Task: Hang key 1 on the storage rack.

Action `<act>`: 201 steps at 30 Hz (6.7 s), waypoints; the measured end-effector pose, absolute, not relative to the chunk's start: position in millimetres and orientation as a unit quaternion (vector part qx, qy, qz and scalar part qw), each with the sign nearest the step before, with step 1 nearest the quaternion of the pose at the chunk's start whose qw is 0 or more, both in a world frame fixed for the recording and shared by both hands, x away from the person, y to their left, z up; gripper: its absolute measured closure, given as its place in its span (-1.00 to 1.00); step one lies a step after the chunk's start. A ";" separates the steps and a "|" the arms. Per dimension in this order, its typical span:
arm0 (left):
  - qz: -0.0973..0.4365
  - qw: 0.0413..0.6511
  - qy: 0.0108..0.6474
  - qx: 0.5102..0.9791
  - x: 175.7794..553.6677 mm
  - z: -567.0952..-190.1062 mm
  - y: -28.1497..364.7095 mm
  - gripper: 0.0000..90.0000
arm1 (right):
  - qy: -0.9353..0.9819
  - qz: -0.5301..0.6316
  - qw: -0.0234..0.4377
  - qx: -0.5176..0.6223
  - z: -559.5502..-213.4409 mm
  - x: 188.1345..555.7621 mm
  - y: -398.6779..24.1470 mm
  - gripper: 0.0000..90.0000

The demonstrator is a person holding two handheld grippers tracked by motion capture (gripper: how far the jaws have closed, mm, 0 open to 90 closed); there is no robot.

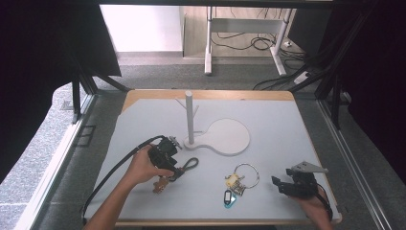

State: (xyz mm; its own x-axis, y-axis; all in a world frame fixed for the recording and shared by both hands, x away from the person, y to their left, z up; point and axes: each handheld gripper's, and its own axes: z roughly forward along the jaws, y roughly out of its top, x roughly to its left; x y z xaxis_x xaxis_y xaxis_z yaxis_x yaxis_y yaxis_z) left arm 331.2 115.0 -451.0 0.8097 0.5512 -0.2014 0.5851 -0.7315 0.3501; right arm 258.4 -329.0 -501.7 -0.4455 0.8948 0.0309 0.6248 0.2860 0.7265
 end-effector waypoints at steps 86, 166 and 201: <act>0.015 0.253 0.278 0.926 329.5 -397.9 128.3 0.48 | 0.782 0.336 0.197 0.488 -505.1 258.8 -328.7 -0.31; 0.048 0.287 0.317 0.903 372.7 -323.5 165.2 0.48 | 0.784 0.329 0.194 0.488 -508.0 260.1 -330.2 -0.30; 0.021 0.328 0.350 0.877 409.4 -323.1 188.5 0.48 | 0.786 0.326 0.196 0.487 -508.8 260.4 -328.0 -0.31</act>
